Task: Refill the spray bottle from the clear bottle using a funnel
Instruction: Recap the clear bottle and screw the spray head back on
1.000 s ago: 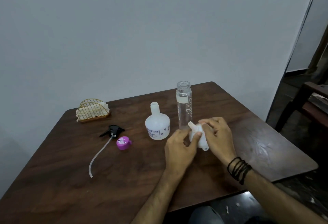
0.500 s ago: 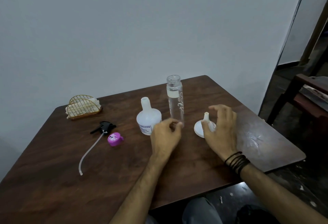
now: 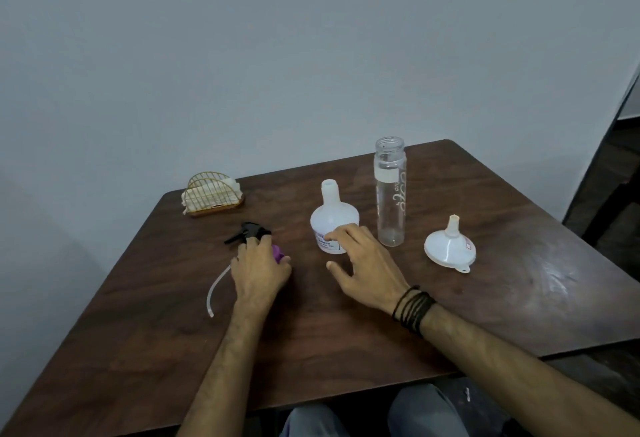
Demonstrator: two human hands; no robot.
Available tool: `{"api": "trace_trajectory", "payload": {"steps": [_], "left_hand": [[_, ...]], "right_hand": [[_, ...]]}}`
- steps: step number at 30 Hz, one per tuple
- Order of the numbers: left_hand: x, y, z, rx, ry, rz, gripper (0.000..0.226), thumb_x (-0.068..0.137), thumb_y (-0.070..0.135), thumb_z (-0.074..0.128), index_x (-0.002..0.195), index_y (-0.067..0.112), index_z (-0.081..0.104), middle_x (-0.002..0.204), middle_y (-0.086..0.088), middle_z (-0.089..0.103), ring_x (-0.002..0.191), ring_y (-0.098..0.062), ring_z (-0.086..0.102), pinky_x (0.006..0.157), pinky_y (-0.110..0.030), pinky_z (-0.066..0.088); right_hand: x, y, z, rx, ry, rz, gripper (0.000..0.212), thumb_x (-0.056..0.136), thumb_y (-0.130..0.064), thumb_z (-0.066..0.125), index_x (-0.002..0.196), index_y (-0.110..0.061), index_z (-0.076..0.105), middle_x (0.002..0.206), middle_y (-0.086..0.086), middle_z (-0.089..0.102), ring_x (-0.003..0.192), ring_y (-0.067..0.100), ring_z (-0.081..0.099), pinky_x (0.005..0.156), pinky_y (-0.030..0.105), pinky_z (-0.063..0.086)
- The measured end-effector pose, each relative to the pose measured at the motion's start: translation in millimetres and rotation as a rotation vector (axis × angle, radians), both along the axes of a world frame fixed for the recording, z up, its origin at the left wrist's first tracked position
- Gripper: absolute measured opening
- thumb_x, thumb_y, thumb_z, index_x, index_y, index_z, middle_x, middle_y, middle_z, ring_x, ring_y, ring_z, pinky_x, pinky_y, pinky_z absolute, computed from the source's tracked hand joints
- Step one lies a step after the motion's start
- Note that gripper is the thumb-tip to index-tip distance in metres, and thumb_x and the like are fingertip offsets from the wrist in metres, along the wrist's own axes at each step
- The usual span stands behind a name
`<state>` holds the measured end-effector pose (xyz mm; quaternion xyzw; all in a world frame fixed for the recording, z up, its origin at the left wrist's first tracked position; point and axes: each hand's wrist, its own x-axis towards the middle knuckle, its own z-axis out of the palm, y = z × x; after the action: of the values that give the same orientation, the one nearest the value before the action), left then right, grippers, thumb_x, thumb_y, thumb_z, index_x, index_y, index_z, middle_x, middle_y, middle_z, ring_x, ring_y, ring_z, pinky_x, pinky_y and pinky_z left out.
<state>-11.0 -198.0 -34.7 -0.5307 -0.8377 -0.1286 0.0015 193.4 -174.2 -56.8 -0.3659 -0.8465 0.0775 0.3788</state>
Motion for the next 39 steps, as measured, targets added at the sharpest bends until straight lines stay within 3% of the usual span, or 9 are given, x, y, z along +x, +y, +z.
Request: {"api": "trace_trajectory", "payload": {"steps": [6, 9, 13, 17, 21, 24, 28, 31, 39], "left_hand": [[-5, -1, -6, 0.034, -0.168, -0.067, 0.057, 0.092, 0.033, 0.068, 0.144, 0.024, 0.047, 0.135, -0.005, 0.049, 0.124, -0.023, 0.051, 0.097, -0.042, 0.048], [1, 0, 3, 0.231, -0.311, -0.127, 0.056, 0.092, 0.033, 0.068, 0.144, 0.026, 0.047, 0.132, -0.004, 0.049, 0.121, -0.022, 0.053, 0.097, -0.040, 0.049], [19, 6, 34, 0.554, -0.414, -0.258, 0.049, 0.095, 0.035, 0.062, 0.141, 0.023, 0.052, 0.120, -0.001, 0.047, 0.102, -0.014, 0.058, 0.085, -0.023, 0.048], [47, 19, 71, 0.670, -0.476, -0.424, 0.043, 0.097, 0.031, 0.063, 0.137, 0.018, 0.057, 0.113, -0.003, 0.051, 0.087, -0.002, 0.056, 0.071, -0.001, 0.040], [77, 41, 97, 0.632, -0.493, -0.580, 0.043, 0.096, 0.038, 0.063, 0.136, 0.023, 0.057, 0.112, 0.001, 0.053, 0.092, -0.005, 0.056, 0.072, -0.001, 0.039], [96, 54, 109, 0.559, -0.491, -0.664, 0.048, 0.096, 0.041, 0.062, 0.139, 0.022, 0.055, 0.115, 0.000, 0.053, 0.096, -0.002, 0.056, 0.075, -0.004, 0.042], [109, 67, 120, 0.480, -0.416, -0.745, 0.049, 0.096, 0.040, 0.063, 0.140, 0.023, 0.053, 0.120, 0.000, 0.051, 0.104, -0.011, 0.057, 0.086, -0.026, 0.054], [112, 75, 130, 0.410, -0.299, -0.766, 0.050, 0.096, 0.043, 0.062, 0.141, 0.022, 0.054, 0.119, -0.001, 0.051, 0.103, -0.016, 0.057, 0.092, -0.037, 0.054], [124, 92, 164, 0.135, 0.067, -0.789, 0.050, 0.091, 0.052, 0.064, 0.132, 0.025, 0.060, 0.107, 0.005, 0.049, 0.099, -0.016, 0.052, 0.080, -0.032, 0.045]], "right_hand": [[3, 5, -3, 0.097, 0.149, -0.156, 0.037, 0.083, -0.026, 0.069, 0.117, -0.016, 0.059, 0.115, -0.001, 0.055, 0.101, 0.015, 0.052, 0.082, 0.030, 0.051], [10, 9, 6, 0.186, 0.263, -0.311, 0.042, 0.081, -0.028, 0.073, 0.117, -0.013, 0.058, 0.117, 0.003, 0.053, 0.105, 0.018, 0.048, 0.091, 0.027, 0.043], [18, 20, 17, 0.219, 0.469, -0.407, 0.066, 0.073, -0.025, 0.083, 0.126, -0.011, 0.045, 0.129, 0.009, 0.041, 0.121, 0.024, 0.043, 0.104, 0.033, 0.038], [24, 39, 29, 0.123, 0.566, -0.455, 0.089, 0.070, -0.033, 0.086, 0.140, -0.003, 0.039, 0.143, 0.013, 0.036, 0.135, 0.023, 0.035, 0.115, 0.038, 0.032], [28, 57, 31, -0.099, 0.612, -0.369, 0.099, 0.075, -0.042, 0.083, 0.151, -0.018, 0.024, 0.149, 0.002, 0.040, 0.134, 0.016, 0.043, 0.110, 0.042, 0.042], [28, 62, 26, -0.166, 0.582, -0.268, 0.083, 0.088, -0.038, 0.071, 0.154, -0.028, 0.020, 0.152, -0.008, 0.042, 0.133, 0.011, 0.048, 0.102, 0.045, 0.049], [29, 65, 20, -0.131, 0.565, -0.215, 0.078, 0.095, -0.038, 0.064, 0.156, -0.026, 0.017, 0.155, -0.008, 0.038, 0.136, 0.012, 0.047, 0.102, 0.043, 0.050], [31, 68, 15, -0.134, 0.565, -0.220, 0.080, 0.095, -0.041, 0.063, 0.157, -0.023, 0.015, 0.158, -0.004, 0.036, 0.140, 0.013, 0.043, 0.105, 0.045, 0.048], [28, 70, 11, -0.115, 0.566, -0.249, 0.079, 0.097, -0.041, 0.061, 0.158, -0.023, 0.015, 0.160, 0.001, 0.032, 0.144, 0.014, 0.036, 0.110, 0.045, 0.045]]}}
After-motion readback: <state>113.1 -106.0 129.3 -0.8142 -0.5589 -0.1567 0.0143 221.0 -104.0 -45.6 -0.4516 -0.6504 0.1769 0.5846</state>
